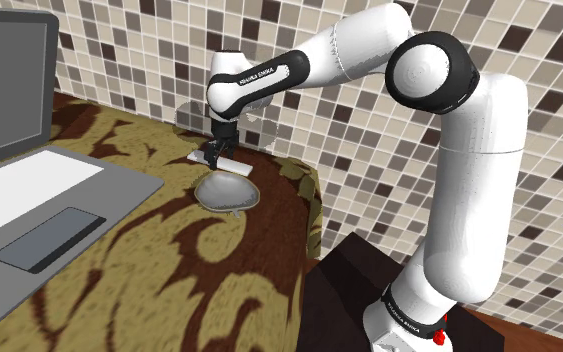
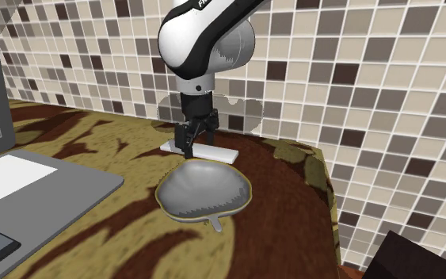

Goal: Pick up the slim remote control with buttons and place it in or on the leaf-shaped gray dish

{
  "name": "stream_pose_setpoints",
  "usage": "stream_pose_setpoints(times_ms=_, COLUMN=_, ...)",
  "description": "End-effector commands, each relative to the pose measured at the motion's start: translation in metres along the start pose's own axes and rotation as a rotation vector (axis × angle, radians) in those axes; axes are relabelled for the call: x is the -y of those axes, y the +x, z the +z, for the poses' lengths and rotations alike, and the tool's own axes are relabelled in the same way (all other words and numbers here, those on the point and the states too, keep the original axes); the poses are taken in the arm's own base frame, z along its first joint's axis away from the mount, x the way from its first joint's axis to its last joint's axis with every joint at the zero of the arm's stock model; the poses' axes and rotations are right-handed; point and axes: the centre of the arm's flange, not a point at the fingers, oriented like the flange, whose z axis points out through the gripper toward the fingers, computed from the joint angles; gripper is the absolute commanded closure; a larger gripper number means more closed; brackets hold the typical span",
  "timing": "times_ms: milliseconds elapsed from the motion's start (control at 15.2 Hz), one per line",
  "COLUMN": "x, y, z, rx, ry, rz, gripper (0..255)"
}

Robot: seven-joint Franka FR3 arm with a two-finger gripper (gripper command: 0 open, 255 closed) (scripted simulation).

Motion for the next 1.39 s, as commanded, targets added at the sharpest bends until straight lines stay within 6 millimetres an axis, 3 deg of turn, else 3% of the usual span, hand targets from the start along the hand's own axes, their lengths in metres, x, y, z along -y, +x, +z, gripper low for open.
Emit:
stream_pose_setpoints(times_ms=0, x=0.0, y=0.0, z=0.0, rx=0.0, ry=0.0, rz=0.0, gripper=0)
stream_pose_setpoints(times_ms=198, x=0.0, y=0.0, z=0.0, rx=0.0, ry=0.0, rz=0.0, gripper=0)
stream_pose_setpoints(times_ms=264, x=0.0, y=0.0, z=0.0, rx=0.0, ry=0.0, rz=0.0, gripper=255)
stream_pose_setpoints(times_ms=858, x=0.0, y=0.0, z=0.0, rx=0.0, ry=0.0, rz=0.0, gripper=255)
stream_pose_setpoints(times_ms=1320, x=-0.001, y=0.0, z=-0.037, rx=0.0, ry=0.0, rz=0.0, gripper=255)
